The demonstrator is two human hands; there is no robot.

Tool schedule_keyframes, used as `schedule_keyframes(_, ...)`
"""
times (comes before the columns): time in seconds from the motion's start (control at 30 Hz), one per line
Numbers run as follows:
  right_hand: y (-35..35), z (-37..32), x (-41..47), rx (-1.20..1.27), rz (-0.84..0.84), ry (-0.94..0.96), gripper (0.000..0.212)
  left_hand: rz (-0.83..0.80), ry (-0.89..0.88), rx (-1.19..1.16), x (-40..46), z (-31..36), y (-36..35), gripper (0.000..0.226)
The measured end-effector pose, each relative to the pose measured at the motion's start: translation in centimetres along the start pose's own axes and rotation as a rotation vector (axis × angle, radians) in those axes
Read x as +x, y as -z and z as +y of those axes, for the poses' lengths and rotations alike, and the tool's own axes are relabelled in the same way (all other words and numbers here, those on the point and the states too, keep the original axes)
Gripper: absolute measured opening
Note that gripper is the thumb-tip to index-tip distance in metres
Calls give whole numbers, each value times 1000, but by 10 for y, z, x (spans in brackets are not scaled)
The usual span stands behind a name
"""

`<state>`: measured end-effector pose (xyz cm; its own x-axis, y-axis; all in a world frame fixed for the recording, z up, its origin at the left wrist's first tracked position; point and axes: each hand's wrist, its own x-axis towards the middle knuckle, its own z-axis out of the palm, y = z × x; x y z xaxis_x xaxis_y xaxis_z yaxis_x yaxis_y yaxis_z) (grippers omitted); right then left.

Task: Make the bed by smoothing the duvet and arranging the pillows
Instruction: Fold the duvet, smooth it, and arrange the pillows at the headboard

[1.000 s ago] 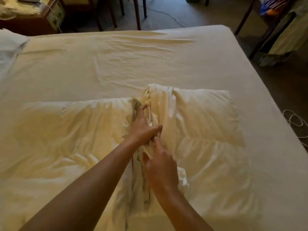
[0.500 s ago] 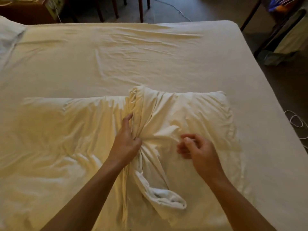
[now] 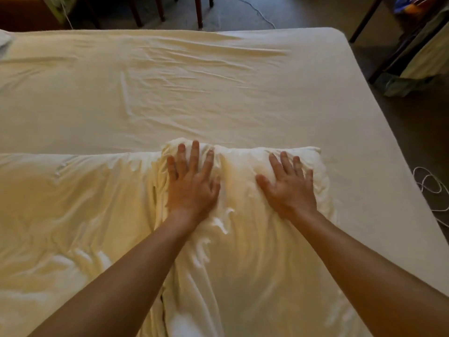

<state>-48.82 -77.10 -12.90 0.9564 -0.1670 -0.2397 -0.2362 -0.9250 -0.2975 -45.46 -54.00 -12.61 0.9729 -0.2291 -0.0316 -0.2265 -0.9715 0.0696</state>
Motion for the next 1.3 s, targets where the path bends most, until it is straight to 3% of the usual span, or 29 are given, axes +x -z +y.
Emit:
schedule_keyframes(0.13,-25,32,23,-158,-44,-62,91,-79,20,77,4,-29,-46,71)
schedule_keyframes(0.3,-62,58,42,-96,10,-165,94,-102,48,83,8,-37,-87,75)
schedule_keyframes(0.67,-116,71,76,-163,21,-193,101,-63,55,115,28,-41,-147,75)
schedule_keyframes(1.0,-101,68,77,-82,-36,-191,96,-95,55,142,31,-37,-138,72)
schedule_keyframes(1.17,-70,29,36,181,-73,-288,72,-98,144,-18,19,-2,-87,63)
schedule_keyframes(1.3,-73,-24,-45,130,-151,-44,62,-183,154,-145,-52,49,-64,71)
